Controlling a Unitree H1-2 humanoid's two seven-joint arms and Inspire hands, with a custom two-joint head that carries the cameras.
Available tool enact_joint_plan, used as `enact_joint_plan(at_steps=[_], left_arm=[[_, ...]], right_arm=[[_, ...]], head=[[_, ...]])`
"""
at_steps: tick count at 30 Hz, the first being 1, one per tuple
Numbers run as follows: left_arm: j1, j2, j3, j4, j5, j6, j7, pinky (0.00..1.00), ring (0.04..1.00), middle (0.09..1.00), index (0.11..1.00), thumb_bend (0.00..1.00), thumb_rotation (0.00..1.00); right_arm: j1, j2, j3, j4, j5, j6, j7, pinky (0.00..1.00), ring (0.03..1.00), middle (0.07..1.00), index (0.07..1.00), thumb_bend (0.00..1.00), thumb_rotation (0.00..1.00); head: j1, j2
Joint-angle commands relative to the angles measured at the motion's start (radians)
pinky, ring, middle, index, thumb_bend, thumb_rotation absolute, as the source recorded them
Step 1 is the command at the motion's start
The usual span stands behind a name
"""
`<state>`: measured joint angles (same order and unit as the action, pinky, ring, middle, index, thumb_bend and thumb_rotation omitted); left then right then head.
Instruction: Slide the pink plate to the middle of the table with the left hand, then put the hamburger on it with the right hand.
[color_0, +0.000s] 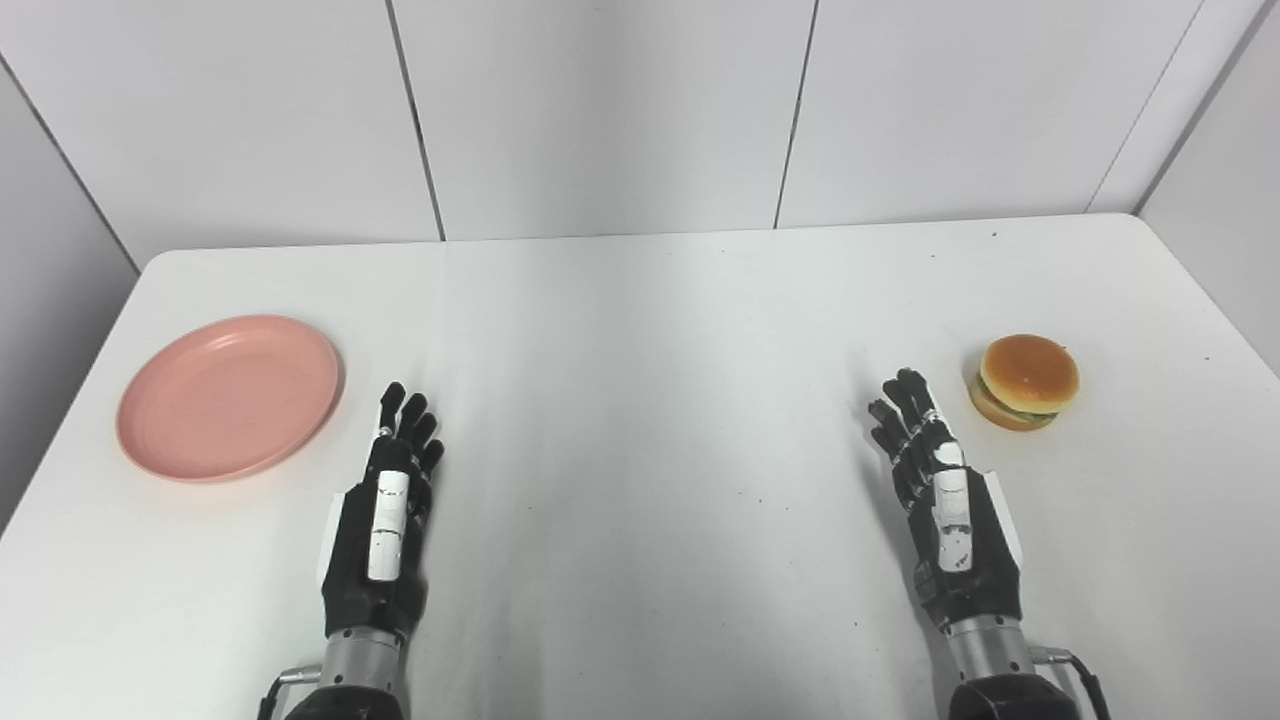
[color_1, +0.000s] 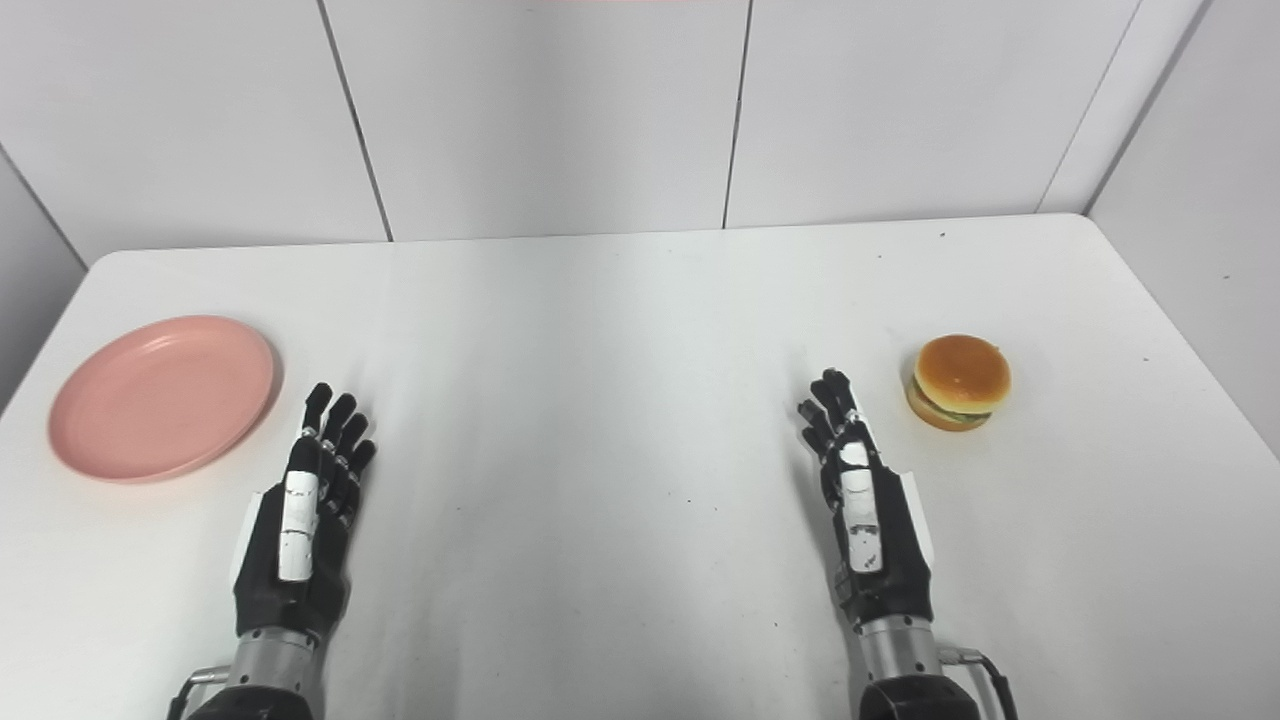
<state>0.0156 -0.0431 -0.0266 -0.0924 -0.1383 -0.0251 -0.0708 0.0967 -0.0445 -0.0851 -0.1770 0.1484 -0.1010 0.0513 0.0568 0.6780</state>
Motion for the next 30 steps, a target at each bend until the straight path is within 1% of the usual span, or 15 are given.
enact_joint_plan(at_steps=[1,7,11,15,18,25,28,30], left_arm=[[-0.005,0.006,-0.001,-0.012,-0.015,-0.024,-0.018,1.0,1.0,1.0,1.0,0.87,0.86],[-0.004,0.008,-0.005,-0.015,-0.008,-0.021,-0.014,1.0,1.0,1.0,1.0,0.87,0.86],[-0.006,0.008,-0.004,-0.008,-0.009,-0.023,-0.012,1.0,1.0,1.0,1.0,0.87,0.86],[-0.001,0.006,-0.004,-0.016,-0.006,-0.017,-0.007,1.0,1.0,1.0,1.0,0.87,0.86],[0.002,0.006,-0.009,-0.021,0.003,-0.018,-0.007,1.0,1.0,1.0,1.0,0.87,0.87],[0.003,0.006,-0.011,-0.025,0.009,-0.015,-0.002,1.0,1.0,1.0,1.0,0.87,0.87],[0.002,0.005,-0.011,-0.023,0.007,-0.014,-0.004,1.0,1.0,1.0,1.0,0.88,0.87],[0.002,-0.001,-0.01,-0.015,0.003,-0.019,-0.003,1.0,1.0,0.995,1.0,0.87,0.87]], right_arm=[[-0.003,0.0,-0.001,0.014,0.003,-0.031,0.003,0.96,0.931,0.951,0.947,0.89,1.0],[-0.005,-0.002,0.001,0.014,0.0,-0.03,0.004,0.96,0.93,0.951,0.949,0.88,1.0],[-0.007,0.002,-0.003,0.023,-0.007,-0.036,-0.004,0.99,0.943,0.975,0.948,0.87,1.0],[-0.006,0.002,-0.006,0.023,0.003,-0.035,-0.007,1.0,0.95,0.987,0.941,0.85,1.0],[-0.002,-0.001,-0.007,0.02,-0.01,-0.032,-0.014,1.0,0.95,0.986,0.942,0.87,1.0],[-0.002,-0.002,-0.006,0.014,-0.032,-0.019,-0.03,1.0,0.955,0.983,0.936,0.83,1.0],[-0.003,-0.001,-0.004,0.019,-0.029,-0.024,-0.029,1.0,0.943,0.975,0.934,0.85,1.0],[-0.003,-0.004,-0.006,0.032,-0.024,-0.031,-0.025,1.0,0.946,0.979,0.938,0.85,1.0]], head=[[0.0,-0.001],[0.003,0.0],[0.007,-0.004],[0.009,-0.002],[0.015,-0.004],[0.006,-0.003],[0.016,-0.015],[0.039,-0.031]])
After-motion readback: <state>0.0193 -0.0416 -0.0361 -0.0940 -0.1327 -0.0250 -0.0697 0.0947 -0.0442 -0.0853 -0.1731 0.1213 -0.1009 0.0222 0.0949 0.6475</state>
